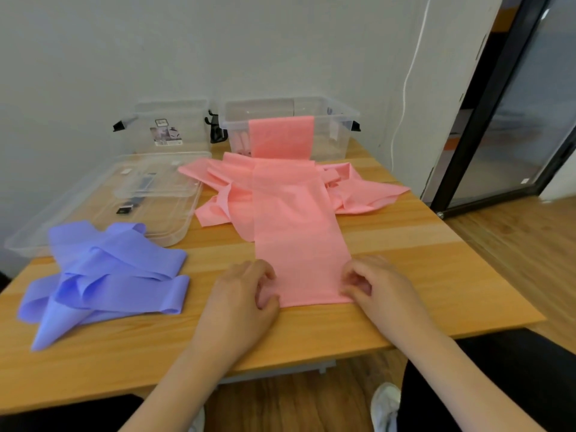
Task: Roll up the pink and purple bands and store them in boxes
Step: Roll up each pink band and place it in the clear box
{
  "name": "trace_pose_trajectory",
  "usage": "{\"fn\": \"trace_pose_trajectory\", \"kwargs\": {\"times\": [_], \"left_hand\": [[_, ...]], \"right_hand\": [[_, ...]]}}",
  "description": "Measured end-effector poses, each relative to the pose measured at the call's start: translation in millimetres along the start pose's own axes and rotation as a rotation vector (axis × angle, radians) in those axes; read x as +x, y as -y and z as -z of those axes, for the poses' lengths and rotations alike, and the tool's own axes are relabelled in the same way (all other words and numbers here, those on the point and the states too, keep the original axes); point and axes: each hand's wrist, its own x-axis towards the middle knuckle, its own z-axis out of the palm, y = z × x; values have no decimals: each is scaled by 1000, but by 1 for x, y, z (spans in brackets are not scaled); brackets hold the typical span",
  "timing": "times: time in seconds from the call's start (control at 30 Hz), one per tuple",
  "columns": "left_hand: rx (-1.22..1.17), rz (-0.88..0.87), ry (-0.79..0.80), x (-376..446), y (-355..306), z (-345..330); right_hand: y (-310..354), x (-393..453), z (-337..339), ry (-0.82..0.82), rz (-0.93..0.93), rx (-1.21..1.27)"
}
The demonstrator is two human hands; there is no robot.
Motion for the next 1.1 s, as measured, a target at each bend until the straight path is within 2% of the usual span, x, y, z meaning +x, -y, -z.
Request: {"fn": "trace_pose_trajectory", "kwargs": {"times": [0.1, 0.2, 0.3, 0.4, 0.5, 0.57, 0.67, 0.8, 0.87, 1.03, 1.1], "left_hand": [[62, -132, 52, -2, 5, 2], [6, -148, 95, -2, 12, 6], [-18, -145, 72, 1, 12, 5], [-61, -40, 55, 2, 10, 2], [-44, 33, 26, 1, 9, 0], [8, 30, 2, 1, 9, 1], [68, -97, 6, 1, 13, 4], [15, -86, 64, 1, 16, 8], [13, -89, 38, 2, 15, 6], [0, 68, 3, 5, 10, 2], [49, 38, -8, 5, 9, 2]], "right_hand": [[-9, -2, 7, 117, 110, -18], [-17, -4, 14, 196, 128, 0], [-12, -3, 9, 132, 106, 50], [-7, 1, 4, 116, -20, 113], [-4, 1, 0, 19, -122, 117], [-4, 0, -1, -11, -98, 60], [-10, -1, 6, 62, 2, 42], [-15, -2, 9, 85, 45, 50], [-12, 1, 7, 59, 38, 61], [-7, 8, 1, 30, -84, 73], [-7, 7, -1, -6, -76, 31]]}}
